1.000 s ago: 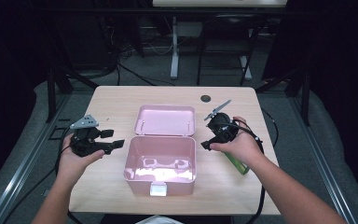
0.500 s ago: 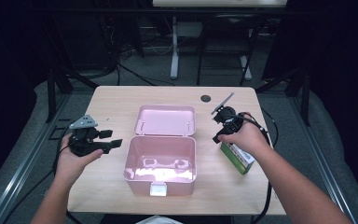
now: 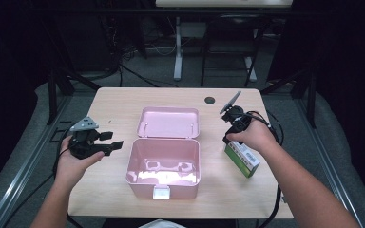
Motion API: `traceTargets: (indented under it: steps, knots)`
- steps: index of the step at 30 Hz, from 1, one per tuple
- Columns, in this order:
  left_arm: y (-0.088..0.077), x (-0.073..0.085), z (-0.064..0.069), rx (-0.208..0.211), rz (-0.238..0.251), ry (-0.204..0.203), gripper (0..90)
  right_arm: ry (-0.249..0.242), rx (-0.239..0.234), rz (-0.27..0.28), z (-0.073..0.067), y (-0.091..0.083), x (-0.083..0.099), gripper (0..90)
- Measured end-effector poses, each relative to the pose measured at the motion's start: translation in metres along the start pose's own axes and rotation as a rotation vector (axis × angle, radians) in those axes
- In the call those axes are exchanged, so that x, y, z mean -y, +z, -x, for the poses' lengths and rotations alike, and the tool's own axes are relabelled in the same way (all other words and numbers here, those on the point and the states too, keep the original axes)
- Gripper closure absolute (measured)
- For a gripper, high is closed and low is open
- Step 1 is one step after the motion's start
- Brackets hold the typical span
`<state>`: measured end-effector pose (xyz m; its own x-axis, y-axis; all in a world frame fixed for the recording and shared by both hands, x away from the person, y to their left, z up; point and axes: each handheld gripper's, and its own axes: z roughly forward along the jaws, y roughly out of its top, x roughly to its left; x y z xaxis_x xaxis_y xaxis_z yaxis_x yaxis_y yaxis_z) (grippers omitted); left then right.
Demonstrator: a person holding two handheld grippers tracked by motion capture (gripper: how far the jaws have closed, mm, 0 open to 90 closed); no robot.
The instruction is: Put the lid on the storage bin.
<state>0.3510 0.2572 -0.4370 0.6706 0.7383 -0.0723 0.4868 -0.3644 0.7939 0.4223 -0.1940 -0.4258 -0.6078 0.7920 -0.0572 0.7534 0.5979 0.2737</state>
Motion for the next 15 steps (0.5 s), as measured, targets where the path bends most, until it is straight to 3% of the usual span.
traceTargets:
  steps: [15]
  knots:
    - [0.001, 0.001, -0.001, 0.012, -0.021, -0.010, 42.5, 0.017, 0.006, -0.066, 0.013, 0.011, 0.007, 40.7]
